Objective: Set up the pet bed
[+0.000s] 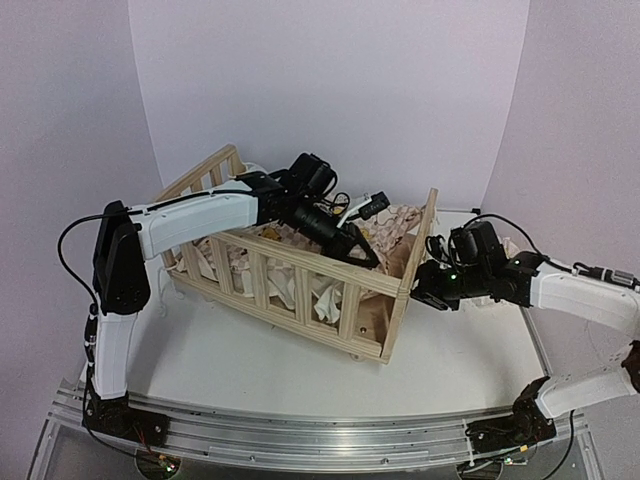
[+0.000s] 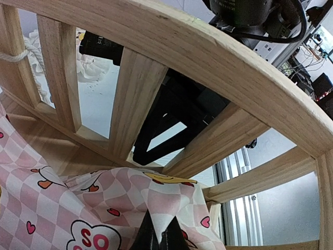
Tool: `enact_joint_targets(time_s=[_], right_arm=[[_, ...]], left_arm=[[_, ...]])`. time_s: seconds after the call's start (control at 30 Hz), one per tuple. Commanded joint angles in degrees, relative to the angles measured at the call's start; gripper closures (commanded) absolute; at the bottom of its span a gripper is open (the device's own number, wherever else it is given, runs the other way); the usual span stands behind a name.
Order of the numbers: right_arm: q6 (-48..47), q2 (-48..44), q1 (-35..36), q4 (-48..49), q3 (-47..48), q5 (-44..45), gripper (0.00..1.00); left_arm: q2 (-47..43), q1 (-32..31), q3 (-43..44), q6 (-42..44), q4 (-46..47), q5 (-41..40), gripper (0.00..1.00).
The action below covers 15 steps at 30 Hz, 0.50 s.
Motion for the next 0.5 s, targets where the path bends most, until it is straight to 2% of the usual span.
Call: enact_joint_targets(time_s=[0.0,0.17,0.3,0.47], right_arm=[[2.84,8.8,3.03,13.92,7.25,-9.18,0.66],[3.56,16.22,5.05,14.29,13.32,-8.84,0.69],[4.37,18.73,5.87,14.22,14.86,-8.52,0.7],[4.22,16.19,5.93,12.41,12.86,-6.0,0.7]], left_arm=[[-0.4,-0.3,3.34,-2.72,9.59,2.32,0.99],[-1.37,4.91,0.05,1.83,6.85,-1.82,0.84],[-3.31,7.05,0.68,8.54,2.77,-8.06,0.56],[-5.91,7.37,5.3,14.67,-4.2,-17.6,0.38]])
